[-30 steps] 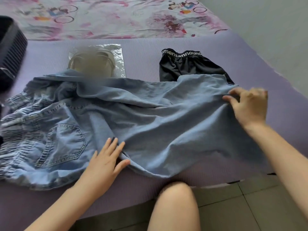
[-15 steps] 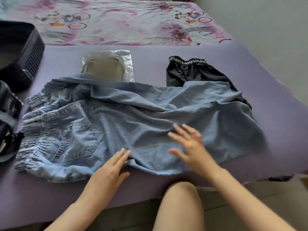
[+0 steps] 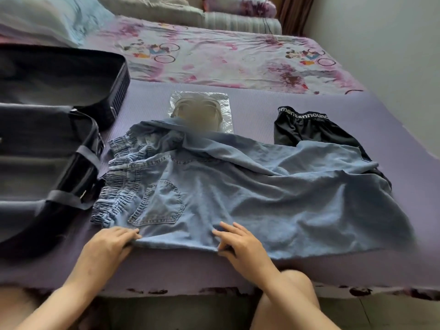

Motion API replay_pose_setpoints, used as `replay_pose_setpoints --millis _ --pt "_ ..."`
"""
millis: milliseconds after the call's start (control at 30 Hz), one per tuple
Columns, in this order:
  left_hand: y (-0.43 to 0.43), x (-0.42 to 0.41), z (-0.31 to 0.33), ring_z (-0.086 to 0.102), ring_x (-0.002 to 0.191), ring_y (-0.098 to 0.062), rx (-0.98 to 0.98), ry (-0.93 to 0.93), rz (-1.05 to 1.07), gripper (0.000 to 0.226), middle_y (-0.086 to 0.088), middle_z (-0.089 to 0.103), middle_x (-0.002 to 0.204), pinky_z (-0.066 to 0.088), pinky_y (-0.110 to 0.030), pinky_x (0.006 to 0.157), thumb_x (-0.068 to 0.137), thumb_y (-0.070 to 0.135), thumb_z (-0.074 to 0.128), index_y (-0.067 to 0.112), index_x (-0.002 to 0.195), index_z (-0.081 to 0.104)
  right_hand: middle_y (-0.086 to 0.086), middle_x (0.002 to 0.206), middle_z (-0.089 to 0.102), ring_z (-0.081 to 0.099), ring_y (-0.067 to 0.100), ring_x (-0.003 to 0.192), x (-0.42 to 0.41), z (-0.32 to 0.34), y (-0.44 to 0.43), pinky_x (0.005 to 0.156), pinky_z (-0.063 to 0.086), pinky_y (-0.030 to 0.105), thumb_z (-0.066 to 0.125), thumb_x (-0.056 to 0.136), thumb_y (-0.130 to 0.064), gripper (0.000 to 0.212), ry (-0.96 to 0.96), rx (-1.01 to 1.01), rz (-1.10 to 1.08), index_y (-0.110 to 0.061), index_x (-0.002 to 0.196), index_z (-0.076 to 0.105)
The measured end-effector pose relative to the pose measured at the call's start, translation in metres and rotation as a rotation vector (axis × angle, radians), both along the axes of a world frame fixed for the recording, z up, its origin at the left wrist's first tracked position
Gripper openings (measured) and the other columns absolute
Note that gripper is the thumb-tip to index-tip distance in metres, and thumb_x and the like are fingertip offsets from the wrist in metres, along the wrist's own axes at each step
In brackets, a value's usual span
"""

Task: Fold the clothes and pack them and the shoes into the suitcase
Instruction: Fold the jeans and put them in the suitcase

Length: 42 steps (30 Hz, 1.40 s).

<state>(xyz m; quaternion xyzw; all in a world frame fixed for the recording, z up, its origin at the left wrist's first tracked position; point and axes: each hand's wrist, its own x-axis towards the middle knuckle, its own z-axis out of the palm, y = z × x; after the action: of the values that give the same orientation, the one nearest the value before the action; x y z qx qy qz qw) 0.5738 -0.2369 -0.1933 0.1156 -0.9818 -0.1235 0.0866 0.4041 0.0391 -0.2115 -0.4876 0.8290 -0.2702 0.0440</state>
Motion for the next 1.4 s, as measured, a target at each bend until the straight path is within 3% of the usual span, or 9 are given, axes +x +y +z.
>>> replay_pose_setpoints --millis 133,233,367,467,567,733,1033,1267,1400 --pt "-0.003 0.020 -0.013 0.058 0.090 -0.002 0.032 -0.046 -0.141 0.041 0.008 0.073 0.094 0.053 -0.021 0.069 0.046 0.025 0.093 0.024 0.083 0.076 -0.005 0.123 0.065 0.052 0.015 0.124 0.010 -0.009 0.007 0.105 0.041 0.040 0.068 0.072 -0.016 0.015 0.025 0.084 0.124 -0.022 0.072 0.054" --pt "0.000 0.022 -0.005 0.056 0.097 0.006 0.147 -0.015 -0.077 0.042 0.017 0.069 0.102 0.052 -0.016 0.073 0.080 0.065 0.049 0.033 0.091 0.074 -0.008 0.130 0.059 0.045 0.007 0.129 0.010 -0.002 0.004 0.112 0.033 0.040 0.056 0.080 -0.049 0.028 -0.095 0.177 0.064 -0.022 0.078 0.062" --pt "-0.008 -0.007 0.011 0.052 0.123 -0.014 0.156 0.193 0.102 0.035 0.001 0.059 0.127 0.038 -0.027 0.104 0.092 0.041 0.053 0.019 0.115 0.067 -0.016 0.141 0.046 0.032 -0.008 0.133 0.006 0.025 -0.019 0.115 0.018 0.027 0.022 0.078 -0.081 0.072 -0.154 0.147 -0.055 -0.032 0.109 0.065" --pt "-0.017 -0.032 0.010 0.020 0.143 -0.024 0.062 0.017 0.179 0.064 -0.008 0.028 0.152 0.015 -0.043 0.114 0.090 0.053 0.030 0.017 0.142 0.040 -0.023 0.153 0.003 -0.008 -0.003 0.143 0.005 0.039 -0.051 0.118 -0.007 0.024 0.017 0.078 -0.077 0.078 -0.127 0.275 -0.018 -0.040 0.146 0.025" --pt "-0.027 -0.036 -0.011 -0.011 0.145 -0.020 0.016 -0.301 0.238 0.092 0.000 -0.015 0.154 -0.003 -0.042 0.116 0.068 0.070 -0.010 0.026 0.149 -0.002 -0.022 0.150 -0.025 -0.031 0.005 0.138 0.012 0.029 -0.076 0.116 -0.017 0.031 0.013 0.077 -0.079 0.081 -0.134 0.466 -0.012 -0.044 0.147 -0.007" --pt "-0.023 -0.031 -0.027 -0.017 0.144 -0.023 -0.045 -0.370 0.314 0.080 -0.001 -0.026 0.151 -0.005 -0.041 0.116 0.083 0.073 0.002 0.030 0.148 -0.011 -0.018 0.145 -0.041 -0.041 0.012 0.134 0.013 -0.003 -0.074 0.109 -0.027 0.033 0.007 0.075 -0.080 0.080 -0.020 0.641 -0.003 -0.047 0.138 -0.029" --pt "-0.025 0.006 -0.010 0.049 0.118 -0.029 0.734 0.318 0.804 0.034 -0.015 0.053 0.126 0.033 -0.034 0.101 0.093 0.014 0.055 0.006 0.126 0.053 -0.021 0.146 -0.038 -0.043 0.010 0.132 0.022 0.006 -0.083 0.107 -0.031 0.032 0.000 0.070 -0.084 0.086 -0.069 0.530 -0.023 -0.043 0.145 -0.017" --pt "-0.028 -0.002 0.004 0.056 0.087 -0.011 1.555 0.646 1.096 0.013 -0.009 0.059 0.108 0.046 -0.037 0.088 0.091 0.007 0.057 0.010 0.104 0.056 -0.024 0.155 -0.012 -0.024 0.003 0.141 0.067 0.037 -0.143 0.115 -0.016 0.029 0.033 0.074 -0.080 0.086 -0.096 0.299 0.151 -0.045 0.147 0.004" --pt "-0.025 -0.011 0.020 0.057 0.089 -0.018 1.776 0.808 1.120 0.016 -0.007 0.057 0.093 0.052 -0.032 0.074 0.088 0.000 0.059 0.013 0.083 0.051 -0.019 0.151 0.028 0.003 0.011 0.144 0.084 0.016 -0.154 0.120 0.007 0.044 0.054 0.092 -0.040 0.057 -0.029 0.288 0.156 -0.042 0.144 0.031"
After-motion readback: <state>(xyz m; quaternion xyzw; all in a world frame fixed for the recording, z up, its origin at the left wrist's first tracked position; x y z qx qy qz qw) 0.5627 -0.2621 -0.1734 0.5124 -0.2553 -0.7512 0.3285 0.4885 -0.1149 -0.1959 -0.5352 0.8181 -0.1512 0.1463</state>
